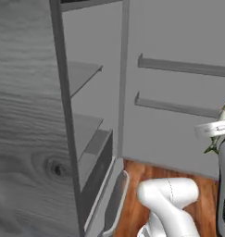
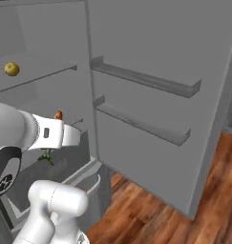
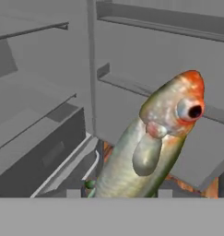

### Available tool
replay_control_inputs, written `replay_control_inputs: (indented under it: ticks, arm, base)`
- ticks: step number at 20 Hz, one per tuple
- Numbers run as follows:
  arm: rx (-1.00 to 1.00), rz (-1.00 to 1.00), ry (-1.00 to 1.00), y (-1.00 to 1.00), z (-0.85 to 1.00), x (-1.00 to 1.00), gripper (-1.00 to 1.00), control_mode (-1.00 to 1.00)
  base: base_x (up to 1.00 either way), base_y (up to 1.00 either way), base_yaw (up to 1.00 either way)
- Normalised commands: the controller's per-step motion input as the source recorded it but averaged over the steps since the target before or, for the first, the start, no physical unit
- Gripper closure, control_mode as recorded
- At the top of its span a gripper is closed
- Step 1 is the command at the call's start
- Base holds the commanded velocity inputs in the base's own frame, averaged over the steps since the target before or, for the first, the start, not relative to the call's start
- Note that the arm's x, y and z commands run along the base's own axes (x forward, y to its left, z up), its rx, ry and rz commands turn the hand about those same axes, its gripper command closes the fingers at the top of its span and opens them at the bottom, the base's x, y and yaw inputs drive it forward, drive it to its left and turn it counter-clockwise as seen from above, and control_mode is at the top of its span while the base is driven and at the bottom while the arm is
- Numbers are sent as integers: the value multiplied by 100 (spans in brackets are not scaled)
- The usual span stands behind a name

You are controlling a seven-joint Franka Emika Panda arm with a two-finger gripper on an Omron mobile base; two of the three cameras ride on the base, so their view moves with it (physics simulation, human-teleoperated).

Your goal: Transport the fish and squash to the fridge. Place the fish on the rack containing meat and place the squash on the rack containing the vegetable, ensuring meats and vegetables are on different racks.

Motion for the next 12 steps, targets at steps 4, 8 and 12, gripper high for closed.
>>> replay_control_inputs:
  ticks: [4, 8, 12]
  arm:
    - [0, 0, 0, 0, 0, 0, 100, 100]
    - [0, 0, 0, 0, 0, 0, 100, 100]
    - [0, 0, 0, 0, 0, 0, 100, 100]
  base:
    - [7, 0, 81]
    - [3, -9, 76]
    - [31, 24, 67]
